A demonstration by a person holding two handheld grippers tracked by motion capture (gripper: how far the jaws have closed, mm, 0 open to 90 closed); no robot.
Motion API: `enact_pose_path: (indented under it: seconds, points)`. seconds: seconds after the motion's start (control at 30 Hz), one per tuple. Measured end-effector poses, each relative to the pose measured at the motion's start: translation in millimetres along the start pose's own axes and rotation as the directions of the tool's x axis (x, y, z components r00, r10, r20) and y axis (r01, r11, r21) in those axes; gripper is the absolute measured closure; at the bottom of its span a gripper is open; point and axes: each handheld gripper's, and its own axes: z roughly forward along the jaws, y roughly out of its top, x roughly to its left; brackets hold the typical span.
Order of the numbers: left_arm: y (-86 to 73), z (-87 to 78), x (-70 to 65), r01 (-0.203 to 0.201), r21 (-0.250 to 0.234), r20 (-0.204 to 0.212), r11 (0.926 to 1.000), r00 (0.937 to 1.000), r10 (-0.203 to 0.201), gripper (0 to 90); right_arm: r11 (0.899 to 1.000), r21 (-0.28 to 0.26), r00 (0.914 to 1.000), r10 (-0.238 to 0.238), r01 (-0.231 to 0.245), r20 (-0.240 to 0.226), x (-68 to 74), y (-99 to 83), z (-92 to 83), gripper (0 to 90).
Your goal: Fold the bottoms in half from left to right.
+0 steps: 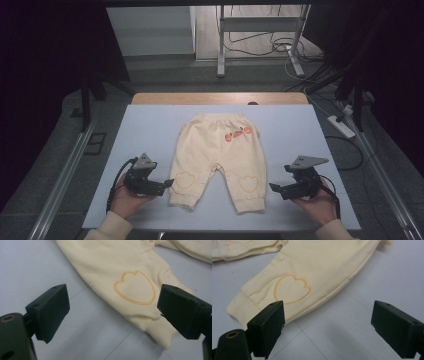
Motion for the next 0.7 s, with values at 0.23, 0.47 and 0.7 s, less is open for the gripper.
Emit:
enact_pose_path:
  seconds: [0.23,0.47,0.7]
  points:
    - [-0.9,-0.6,2.2,0.009,-0.013,0.016,0.9999,0.9998,-0.009,10.7,1.000,-0.002,0.9998,0.001,-0.001,-0.019,5.6,4.7,4.3,12.1]
    - [-2.8,-0.3,0.8,0.000,-0.003,0.026,1.0000,0.9997,0.000,11.1,1.000,0.005,0.9992,-0.022,0.023,-0.032,14.0,8.2,8.5,12.1]
    - [-1.4,-1.0,-2.6,-0.013,-0.008,0.034,0.9999,0.9994,0.013,11.2,0.999,0.011,0.9978,-0.048,0.049,-0.046,20.6,13.1,16.6,12.2]
